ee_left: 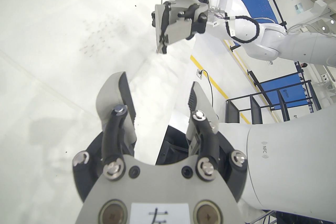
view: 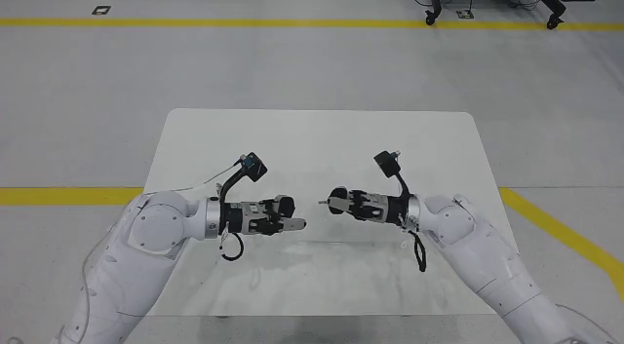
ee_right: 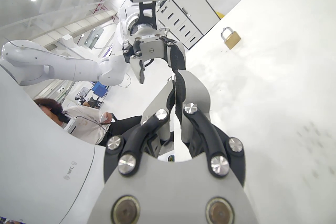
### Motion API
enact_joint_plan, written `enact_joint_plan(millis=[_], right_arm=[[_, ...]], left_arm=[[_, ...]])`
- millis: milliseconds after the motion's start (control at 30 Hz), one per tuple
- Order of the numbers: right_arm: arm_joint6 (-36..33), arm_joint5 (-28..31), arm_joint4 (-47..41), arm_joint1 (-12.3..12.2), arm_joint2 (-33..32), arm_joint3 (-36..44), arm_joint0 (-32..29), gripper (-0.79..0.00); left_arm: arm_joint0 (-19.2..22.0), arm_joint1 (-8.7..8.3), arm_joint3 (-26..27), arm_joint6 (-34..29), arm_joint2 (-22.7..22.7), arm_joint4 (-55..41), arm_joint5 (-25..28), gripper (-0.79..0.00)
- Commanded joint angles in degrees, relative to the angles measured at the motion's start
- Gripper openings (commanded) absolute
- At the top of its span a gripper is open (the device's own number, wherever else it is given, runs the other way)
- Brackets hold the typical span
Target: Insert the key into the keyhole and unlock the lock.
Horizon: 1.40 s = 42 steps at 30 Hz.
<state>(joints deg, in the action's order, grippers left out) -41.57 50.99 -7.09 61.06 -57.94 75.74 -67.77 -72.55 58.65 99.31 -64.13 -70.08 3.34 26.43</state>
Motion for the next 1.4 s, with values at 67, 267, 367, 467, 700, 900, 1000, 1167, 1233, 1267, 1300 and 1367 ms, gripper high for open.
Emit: enact_joint_plan(millis=[67,267,367,467,700,900,1000,1167,1233,1267,1300,1367], right_arm=[[0.16,4.32,-2.25,-0.34,-1.46,-3.07,-0.34,-0.785],[0.16,4.32,-2.25,-0.34,-1.46,-3.07,-0.34,-0.785],[0.16,4.32,-2.25,-0.34,-1.46,-3.07,-0.34,-0.785],[0.16,4.32,-2.25,-0.34,-1.46,-3.07,-0.34,-0.785],[0.16,4.32,-2.25,-0.34,-1.46,-3.07,-0.34,-0.785],[0.16,4.32,-2.25,-0.34,-1.46,-3.07,-0.34,-0.785],[0.16,4.32,-2.25,-0.34,-1.46,-3.07,-0.34,-0.785],[0.16,4.32,-2.25,-0.34,-1.46,-3.07,-0.34,-0.785],[0.16,4.32,-2.25,-0.34,-1.46,-3.07,-0.34,-0.785],[0.16,4.32,-2.25,-0.34,-1.46,-3.07,-0.34,-0.785],[0.16,4.32,-2.25,-0.34,-1.46,-3.07,-0.34,-0.785],[0.16,4.32,-2.25,-0.34,-1.46,-3.07,-0.34,-0.785]], left_arm=[[-0.29,-0.02,0.43,1.10,0.00,1.19,-0.59,0.000],[-5.44,-1.40,10.09,6.04,-7.15,14.57,-10.05,0.000],[-10.91,-2.37,17.42,6.83,-14.13,20.39,-15.43,0.000],[-15.31,-2.85,21.22,8.50,-18.73,27.08,-20.42,0.000],[-15.24,-2.64,17.14,12.13,-14.35,42.05,-28.77,0.000],[-8.31,-1.73,7.79,12.08,-7.06,47.52,-32.94,-0.031],[-5.36,-1.30,4.98,8.66,-4.17,51.17,-37.20,-0.102],[-3.47,-0.85,3.34,6.39,-2.15,51.83,-38.39,-0.280],[-3.16,-0.72,3.08,6.47,-1.86,51.89,-38.52,-0.332],[-2.95,-0.66,2.68,6.74,-1.85,51.92,-38.56,-0.339],[-2.71,-0.61,2.00,6.96,-1.79,52.34,-38.81,-0.379],[-2.10,-0.46,1.22,7.03,-1.20,53.10,-39.02,-0.413]])
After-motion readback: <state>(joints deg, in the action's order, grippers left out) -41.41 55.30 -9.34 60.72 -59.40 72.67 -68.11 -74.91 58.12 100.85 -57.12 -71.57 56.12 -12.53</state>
